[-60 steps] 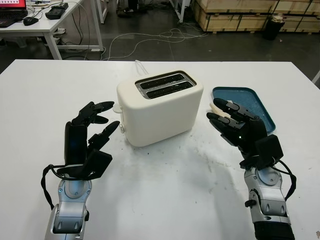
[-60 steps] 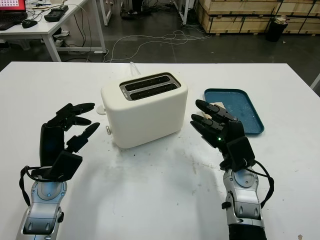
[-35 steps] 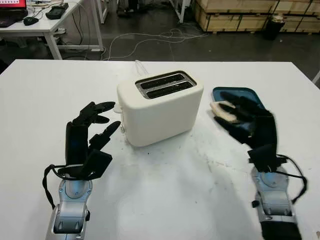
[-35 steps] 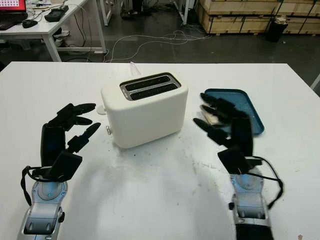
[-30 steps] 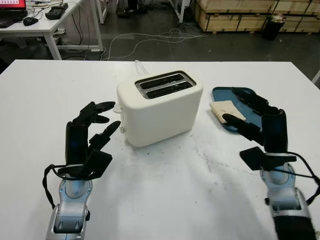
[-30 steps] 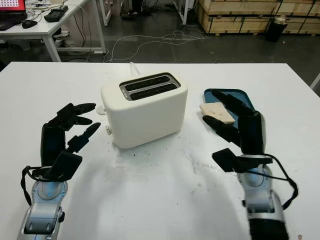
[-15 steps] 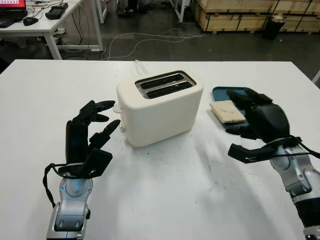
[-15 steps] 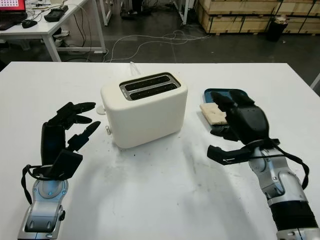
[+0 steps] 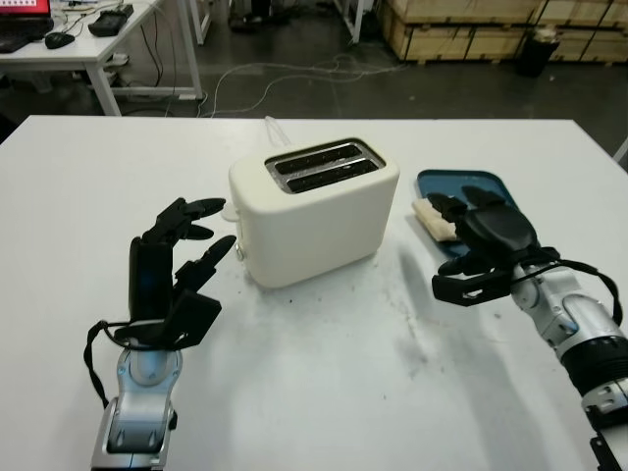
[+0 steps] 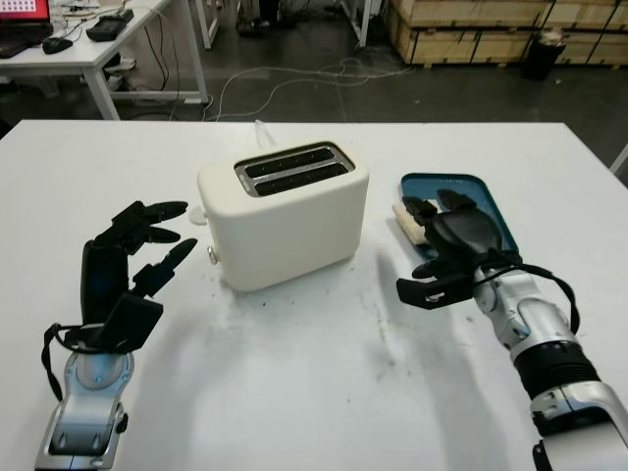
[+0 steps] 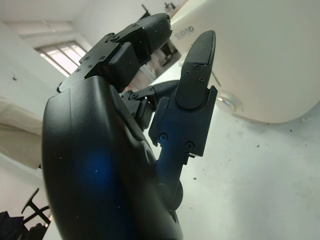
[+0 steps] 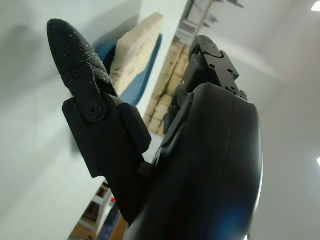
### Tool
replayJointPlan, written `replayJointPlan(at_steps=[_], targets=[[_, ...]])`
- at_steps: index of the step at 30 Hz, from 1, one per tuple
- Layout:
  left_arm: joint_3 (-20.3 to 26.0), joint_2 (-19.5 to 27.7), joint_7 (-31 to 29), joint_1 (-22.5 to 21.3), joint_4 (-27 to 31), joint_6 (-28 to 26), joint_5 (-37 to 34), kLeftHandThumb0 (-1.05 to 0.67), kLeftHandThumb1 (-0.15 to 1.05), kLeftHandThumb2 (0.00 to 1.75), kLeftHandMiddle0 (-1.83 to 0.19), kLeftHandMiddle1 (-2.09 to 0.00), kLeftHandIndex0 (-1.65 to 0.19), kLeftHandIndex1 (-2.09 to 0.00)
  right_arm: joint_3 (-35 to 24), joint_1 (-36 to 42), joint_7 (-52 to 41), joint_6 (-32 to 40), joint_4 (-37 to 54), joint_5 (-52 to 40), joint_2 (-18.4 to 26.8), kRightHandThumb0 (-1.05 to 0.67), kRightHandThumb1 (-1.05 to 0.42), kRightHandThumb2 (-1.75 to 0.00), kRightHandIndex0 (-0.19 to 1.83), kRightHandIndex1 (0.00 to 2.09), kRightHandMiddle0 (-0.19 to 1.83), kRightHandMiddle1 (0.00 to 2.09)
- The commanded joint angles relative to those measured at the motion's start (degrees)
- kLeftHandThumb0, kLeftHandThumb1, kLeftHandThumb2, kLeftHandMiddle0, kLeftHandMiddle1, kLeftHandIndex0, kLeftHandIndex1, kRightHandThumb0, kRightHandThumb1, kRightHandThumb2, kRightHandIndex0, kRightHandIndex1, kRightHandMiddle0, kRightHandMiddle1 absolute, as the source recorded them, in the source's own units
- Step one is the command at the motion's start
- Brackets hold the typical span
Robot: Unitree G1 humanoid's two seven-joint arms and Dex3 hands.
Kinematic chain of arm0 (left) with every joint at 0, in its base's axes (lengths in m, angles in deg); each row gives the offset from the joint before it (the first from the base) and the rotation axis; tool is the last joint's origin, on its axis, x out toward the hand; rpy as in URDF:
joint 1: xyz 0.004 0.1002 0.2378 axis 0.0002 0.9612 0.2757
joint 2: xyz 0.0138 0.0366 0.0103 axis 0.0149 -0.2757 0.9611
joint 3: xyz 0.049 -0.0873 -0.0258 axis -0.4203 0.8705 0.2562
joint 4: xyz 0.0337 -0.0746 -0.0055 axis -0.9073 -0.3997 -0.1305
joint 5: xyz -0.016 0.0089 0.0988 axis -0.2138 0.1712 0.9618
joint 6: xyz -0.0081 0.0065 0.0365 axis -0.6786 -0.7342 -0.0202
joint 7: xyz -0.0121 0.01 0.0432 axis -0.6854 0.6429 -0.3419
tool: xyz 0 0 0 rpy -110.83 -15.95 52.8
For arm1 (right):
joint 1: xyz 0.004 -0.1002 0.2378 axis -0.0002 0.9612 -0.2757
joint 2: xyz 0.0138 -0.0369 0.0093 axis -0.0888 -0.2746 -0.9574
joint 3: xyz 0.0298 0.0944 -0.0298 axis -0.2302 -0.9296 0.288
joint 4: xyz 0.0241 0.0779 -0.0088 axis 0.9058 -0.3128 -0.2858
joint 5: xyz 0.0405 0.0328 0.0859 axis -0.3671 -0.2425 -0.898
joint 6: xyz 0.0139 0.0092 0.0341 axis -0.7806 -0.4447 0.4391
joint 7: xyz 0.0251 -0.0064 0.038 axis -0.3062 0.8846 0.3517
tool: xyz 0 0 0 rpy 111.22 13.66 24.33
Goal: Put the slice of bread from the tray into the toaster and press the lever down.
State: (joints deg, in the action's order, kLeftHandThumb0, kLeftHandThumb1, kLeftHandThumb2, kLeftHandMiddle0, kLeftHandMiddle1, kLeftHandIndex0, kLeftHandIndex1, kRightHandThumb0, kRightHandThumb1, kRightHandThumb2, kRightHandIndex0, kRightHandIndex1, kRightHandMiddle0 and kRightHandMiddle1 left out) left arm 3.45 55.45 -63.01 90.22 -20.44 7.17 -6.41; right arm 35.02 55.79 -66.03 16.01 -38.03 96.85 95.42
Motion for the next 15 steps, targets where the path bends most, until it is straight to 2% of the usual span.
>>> replayJointPlan(at_steps=[1,7,15], targets=[[0.32,0.33,0.09,-0.63,-0.49,0.86,-0.24,-0.32,0.92,0.05,-0.5,-1.24,-0.64,-0.58,1.52,-1.98,3.44,-0.16,-3.29,0.61,-1.22,-0.79,-0.71,0.0,0.08,0.01,0.14,0.01],[0.24,0.16,0.19,-0.49,-0.16,0.46,-0.17,-0.35,0.92,0.06,-0.49,-1.24,-0.64,-0.58,5.21,-4.58,9.89,-0.08,-11.51,0.34,-3.31,-0.71,-0.75,-0.01,0.05,0.0,0.1,0.0],[0.17,0.26,0.15,-0.42,0.23,0.16,0.18,-0.35,0.92,0.05,-0.5,-1.25,-0.64,-0.58,7.64,-6.03,14.2,-0.52,-17.27,-0.83,-5.16,-0.67,-0.77,-0.01,0.05,0.01,0.08,0.0]])
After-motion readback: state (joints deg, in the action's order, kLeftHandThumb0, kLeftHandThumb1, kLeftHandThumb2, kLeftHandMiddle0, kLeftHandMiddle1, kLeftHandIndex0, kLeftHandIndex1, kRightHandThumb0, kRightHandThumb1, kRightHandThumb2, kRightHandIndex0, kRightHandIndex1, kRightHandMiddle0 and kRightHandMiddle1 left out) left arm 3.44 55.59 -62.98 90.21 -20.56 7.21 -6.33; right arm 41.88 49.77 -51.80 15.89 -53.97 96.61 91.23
